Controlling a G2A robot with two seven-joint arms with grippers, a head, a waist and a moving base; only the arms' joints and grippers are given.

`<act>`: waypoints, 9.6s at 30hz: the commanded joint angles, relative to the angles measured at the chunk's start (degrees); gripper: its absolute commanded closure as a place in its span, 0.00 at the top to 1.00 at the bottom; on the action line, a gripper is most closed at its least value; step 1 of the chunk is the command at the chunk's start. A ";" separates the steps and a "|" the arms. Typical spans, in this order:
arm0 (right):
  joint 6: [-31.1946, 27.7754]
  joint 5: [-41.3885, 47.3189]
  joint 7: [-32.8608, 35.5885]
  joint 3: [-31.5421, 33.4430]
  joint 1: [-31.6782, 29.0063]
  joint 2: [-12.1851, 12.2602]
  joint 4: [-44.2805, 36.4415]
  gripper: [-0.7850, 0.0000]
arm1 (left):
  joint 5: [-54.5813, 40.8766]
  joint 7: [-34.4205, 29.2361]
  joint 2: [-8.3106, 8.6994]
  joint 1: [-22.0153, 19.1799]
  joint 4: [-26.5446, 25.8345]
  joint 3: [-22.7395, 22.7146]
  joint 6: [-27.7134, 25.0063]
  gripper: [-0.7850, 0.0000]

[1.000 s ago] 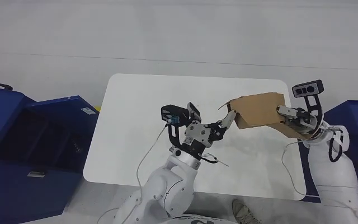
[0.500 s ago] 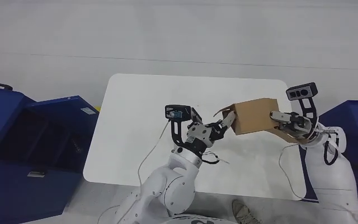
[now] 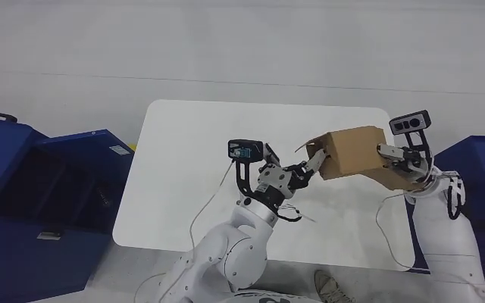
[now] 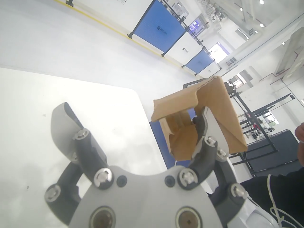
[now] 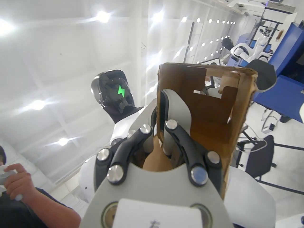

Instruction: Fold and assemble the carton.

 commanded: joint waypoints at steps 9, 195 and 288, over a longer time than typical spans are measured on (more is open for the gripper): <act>19.12 12.49 -0.23 -4.82 4.21 -0.91 10.46 0.00 | -1.38 10.75 1.32 6.55 -4.82 -5.91 -6.64 1.00; 28.49 35.11 -164.04 -45.37 22.63 -2.10 -13.38 0.00 | -8.51 -3.45 2.85 10.69 -7.35 -19.28 -15.49 1.00; -12.87 -112.32 -52.35 -43.67 35.70 -1.62 26.41 1.00 | -17.63 12.93 -12.02 -11.40 41.14 4.04 32.69 1.00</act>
